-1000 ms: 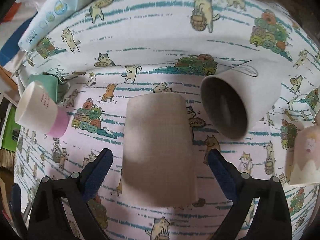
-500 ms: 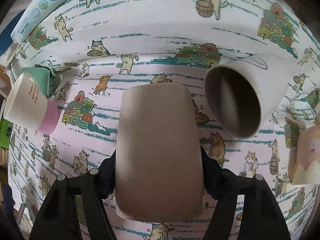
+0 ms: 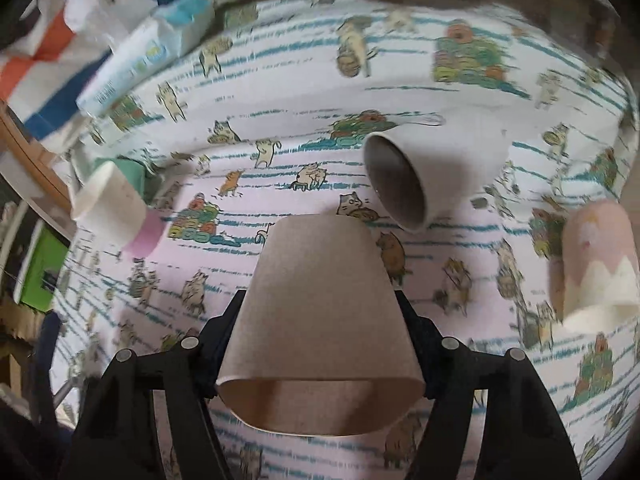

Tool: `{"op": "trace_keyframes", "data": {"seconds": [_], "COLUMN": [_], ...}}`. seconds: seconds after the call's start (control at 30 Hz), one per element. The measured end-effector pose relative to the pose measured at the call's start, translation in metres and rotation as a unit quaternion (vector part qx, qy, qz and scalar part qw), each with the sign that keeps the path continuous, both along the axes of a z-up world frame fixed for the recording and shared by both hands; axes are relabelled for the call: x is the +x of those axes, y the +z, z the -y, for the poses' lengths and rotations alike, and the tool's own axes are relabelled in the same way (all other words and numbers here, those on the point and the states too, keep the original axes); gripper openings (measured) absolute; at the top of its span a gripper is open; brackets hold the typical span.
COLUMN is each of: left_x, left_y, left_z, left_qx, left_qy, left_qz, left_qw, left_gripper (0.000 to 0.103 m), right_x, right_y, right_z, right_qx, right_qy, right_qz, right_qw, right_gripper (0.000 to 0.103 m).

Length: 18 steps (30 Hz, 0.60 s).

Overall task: Flip cup upside down
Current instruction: 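Lift the beige cup with the right gripper, set it near the left gripper, open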

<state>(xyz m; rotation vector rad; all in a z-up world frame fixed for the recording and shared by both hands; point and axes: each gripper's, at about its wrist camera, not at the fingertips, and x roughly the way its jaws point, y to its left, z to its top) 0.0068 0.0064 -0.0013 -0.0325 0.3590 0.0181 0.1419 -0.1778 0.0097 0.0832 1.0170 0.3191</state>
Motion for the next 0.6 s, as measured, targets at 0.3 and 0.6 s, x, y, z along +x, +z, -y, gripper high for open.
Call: {"op": "trace_keyframes", "data": {"seconds": [0.3,0.6], "left_x": [-0.001,-0.005], "left_y": [0.0,0.001], "left_z": [0.0,-0.002], "left_qx": [0.0,-0.002], "left_qy": [0.001,0.007], "left_qz": [0.002,0.009], "left_qw": [1.0,0.9999], "left_gripper": [0.103,0.103], "right_x": [-0.064,-0.099], "right_y": [0.002,-0.02], "right_z": [0.025,0.019], "right_qx": [0.049,0.062], "right_qy": [-0.015,-0.058], "right_qz": [0.048,0.07], "right_qw": [0.998,0.994], "right_gripper": [0.07,0.07]}}
